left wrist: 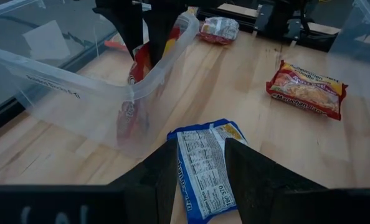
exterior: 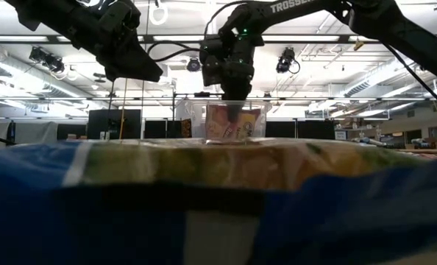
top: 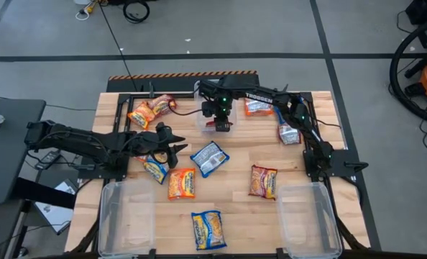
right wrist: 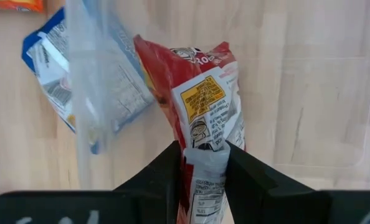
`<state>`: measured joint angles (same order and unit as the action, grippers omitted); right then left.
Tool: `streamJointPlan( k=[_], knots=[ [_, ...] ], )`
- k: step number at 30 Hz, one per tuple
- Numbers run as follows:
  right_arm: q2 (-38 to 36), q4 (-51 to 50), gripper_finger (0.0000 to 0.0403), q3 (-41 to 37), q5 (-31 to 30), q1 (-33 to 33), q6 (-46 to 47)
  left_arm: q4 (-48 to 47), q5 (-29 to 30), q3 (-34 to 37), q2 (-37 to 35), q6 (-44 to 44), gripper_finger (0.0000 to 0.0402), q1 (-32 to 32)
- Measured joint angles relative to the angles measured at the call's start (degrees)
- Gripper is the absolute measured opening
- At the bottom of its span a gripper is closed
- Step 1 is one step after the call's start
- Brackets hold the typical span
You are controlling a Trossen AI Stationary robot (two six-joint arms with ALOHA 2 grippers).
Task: Sort Maruchan noodles
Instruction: Put the red noodle pack into the top transparent bin
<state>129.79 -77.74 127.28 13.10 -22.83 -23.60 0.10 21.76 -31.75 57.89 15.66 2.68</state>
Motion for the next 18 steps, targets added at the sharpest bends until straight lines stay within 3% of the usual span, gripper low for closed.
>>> streamJointPlan(
  k=[7,18],
  knots=[
    [-0.27,0.17,0.0115,0.02,0.48,0.07,0.02,-0.02,0.0,-0.02,0.0,0.04,0.0137,0.0],
    [-1.79,-0.01,0.0163,0.0,-1.49,0.23,1.57,-0.01,-0.01,-0.02,0.02,0.07,0.0137,0.03]
  ],
)
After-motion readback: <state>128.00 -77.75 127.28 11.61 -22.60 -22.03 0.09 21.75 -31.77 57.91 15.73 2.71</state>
